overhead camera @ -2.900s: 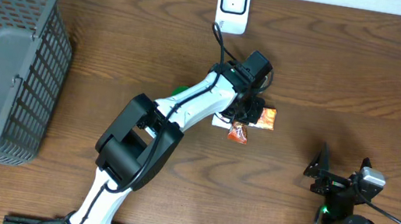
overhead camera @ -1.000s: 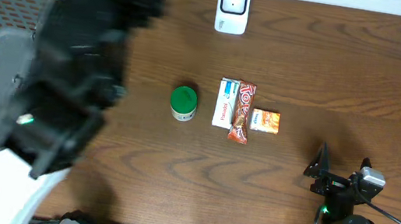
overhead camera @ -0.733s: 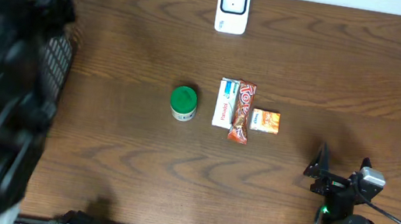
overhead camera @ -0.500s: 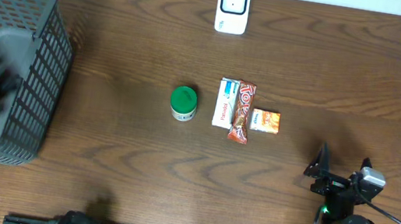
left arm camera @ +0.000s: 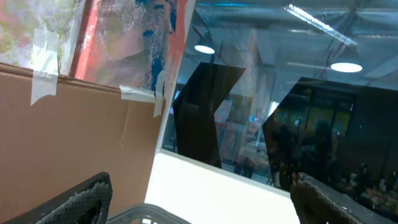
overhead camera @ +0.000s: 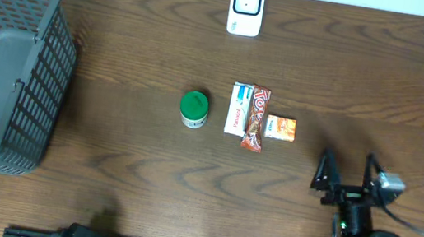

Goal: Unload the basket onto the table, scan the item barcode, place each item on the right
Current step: 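Reach the right gripper to the orange packet and grasp it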

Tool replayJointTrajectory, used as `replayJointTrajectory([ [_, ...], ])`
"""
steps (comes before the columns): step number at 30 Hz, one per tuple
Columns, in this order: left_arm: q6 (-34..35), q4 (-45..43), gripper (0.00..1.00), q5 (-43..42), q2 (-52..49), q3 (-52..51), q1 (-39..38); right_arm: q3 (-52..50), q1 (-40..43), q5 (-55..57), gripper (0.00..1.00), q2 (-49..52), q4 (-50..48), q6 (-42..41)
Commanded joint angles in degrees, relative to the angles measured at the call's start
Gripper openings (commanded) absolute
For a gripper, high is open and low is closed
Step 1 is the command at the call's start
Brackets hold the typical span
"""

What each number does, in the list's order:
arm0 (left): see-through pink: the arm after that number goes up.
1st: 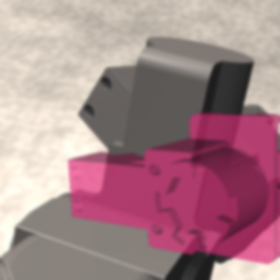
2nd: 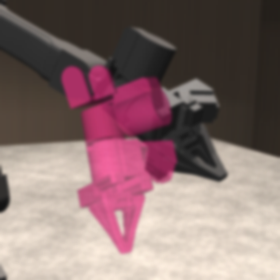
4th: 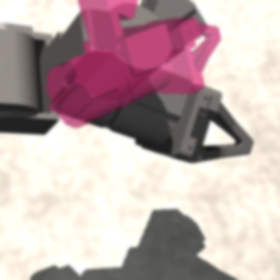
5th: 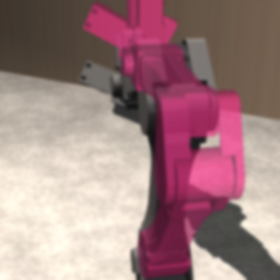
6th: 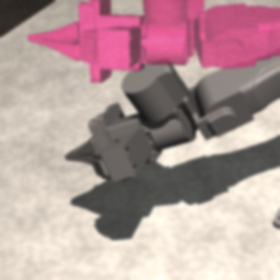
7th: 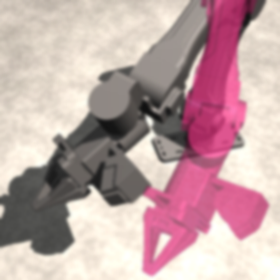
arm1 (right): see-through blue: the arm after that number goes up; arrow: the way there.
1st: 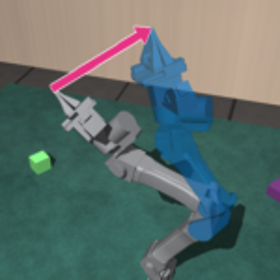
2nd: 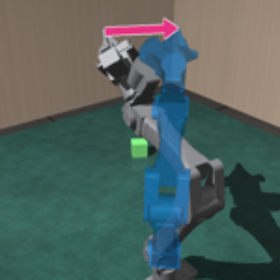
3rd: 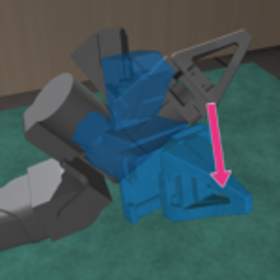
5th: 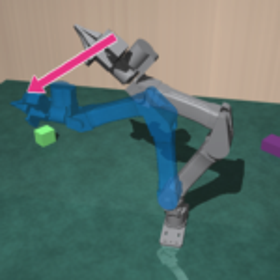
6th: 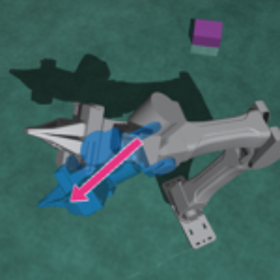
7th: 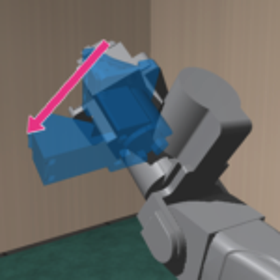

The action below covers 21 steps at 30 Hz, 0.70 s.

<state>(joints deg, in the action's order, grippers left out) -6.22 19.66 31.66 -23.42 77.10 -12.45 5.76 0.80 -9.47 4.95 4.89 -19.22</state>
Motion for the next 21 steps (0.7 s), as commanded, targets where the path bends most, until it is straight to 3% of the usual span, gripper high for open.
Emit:
replayJointTrajectory([
  [1,0.1,-1.5,0.92,-0.1,0.1,-2.5,0.3,7.4,0.1,-6.2,0.99,6.9,6.0,-3.3],
  [9,0.1,-4.9,0.92,-0.1,0.2,-5.8,0.3,36.9,-4.2,-4.2,0.99,34.5,19.0,-1.2],
  [15,1.0,-4.4,0.92,-0.2,4.2,-5.8,0.3,66.2,-14.5,4.7,0.99,62.5,46.2,4.2],
  [18,1.0,-4.4,0.92,-0.1,6.5,-5.8,0.3,72.5,-16.4,4.8,0.99,70.9,51.0,4.5],
  [21,1.0,-4.4,0.92,-0.1,8.5,-5.8,0.3,73.7,-17.4,-2.8,0.99,76.9,49.6,5.5],
])
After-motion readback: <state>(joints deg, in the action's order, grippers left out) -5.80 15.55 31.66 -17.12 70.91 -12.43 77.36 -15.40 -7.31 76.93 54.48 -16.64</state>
